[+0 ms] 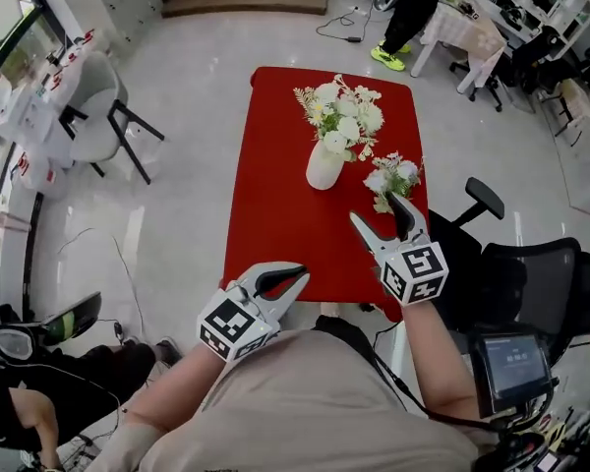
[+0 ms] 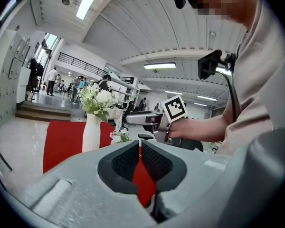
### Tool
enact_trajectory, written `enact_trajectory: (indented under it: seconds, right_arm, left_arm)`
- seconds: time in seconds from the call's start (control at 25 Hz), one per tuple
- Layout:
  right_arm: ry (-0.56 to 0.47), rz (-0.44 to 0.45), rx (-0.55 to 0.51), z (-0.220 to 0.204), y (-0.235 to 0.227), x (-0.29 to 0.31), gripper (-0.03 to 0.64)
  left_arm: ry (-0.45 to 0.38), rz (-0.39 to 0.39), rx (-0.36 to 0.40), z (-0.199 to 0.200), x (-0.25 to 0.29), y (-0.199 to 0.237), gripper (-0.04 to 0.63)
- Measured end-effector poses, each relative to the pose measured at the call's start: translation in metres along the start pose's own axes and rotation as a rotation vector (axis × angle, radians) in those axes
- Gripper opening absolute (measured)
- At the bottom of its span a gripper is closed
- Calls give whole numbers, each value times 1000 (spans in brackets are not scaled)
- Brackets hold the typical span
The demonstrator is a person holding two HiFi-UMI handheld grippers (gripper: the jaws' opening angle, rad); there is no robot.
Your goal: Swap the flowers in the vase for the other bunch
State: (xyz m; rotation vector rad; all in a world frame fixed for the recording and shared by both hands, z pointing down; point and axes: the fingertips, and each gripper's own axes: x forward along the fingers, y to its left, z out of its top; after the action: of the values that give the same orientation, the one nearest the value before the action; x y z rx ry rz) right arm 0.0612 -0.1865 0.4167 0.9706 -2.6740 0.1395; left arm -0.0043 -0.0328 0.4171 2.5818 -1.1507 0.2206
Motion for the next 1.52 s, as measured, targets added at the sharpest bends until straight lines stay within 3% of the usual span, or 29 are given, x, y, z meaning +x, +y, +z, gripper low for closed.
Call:
enact_trajectory:
  seconds: [0.16, 0.64, 1.12, 1.16, 1.24, 1.32, 1.48, 1.52]
  right_arm:
    - [8, 62, -20, 13, -19, 36, 373]
    - [-19, 187, 3, 29, -45, 124, 459]
    - [-86, 256, 24, 34, -45, 157, 463]
    - [-94, 251, 25, 34, -46, 156, 453]
    - [-109, 235, 21, 36, -50, 154, 336]
    - [-120, 218, 11, 40, -55, 152, 262]
    - [-121, 192, -13, 39, -58, 150, 212]
    - [-123, 187, -20, 39, -58, 150, 172]
  left_arm:
    - [-24, 77, -28, 15, 6, 2, 8]
    - [8, 283, -53, 11, 11, 8, 6]
    - [-15, 455, -106, 5, -22, 10, 6]
    - [-15, 459, -108, 4, -22, 9, 6]
    - [-21, 461, -112, 3, -21, 7, 6]
    - [-27, 463, -112, 5, -20, 7, 6]
    - [-15, 463, -99, 5, -20, 5, 6]
    - [-14, 464, -98, 6, -20, 5, 6]
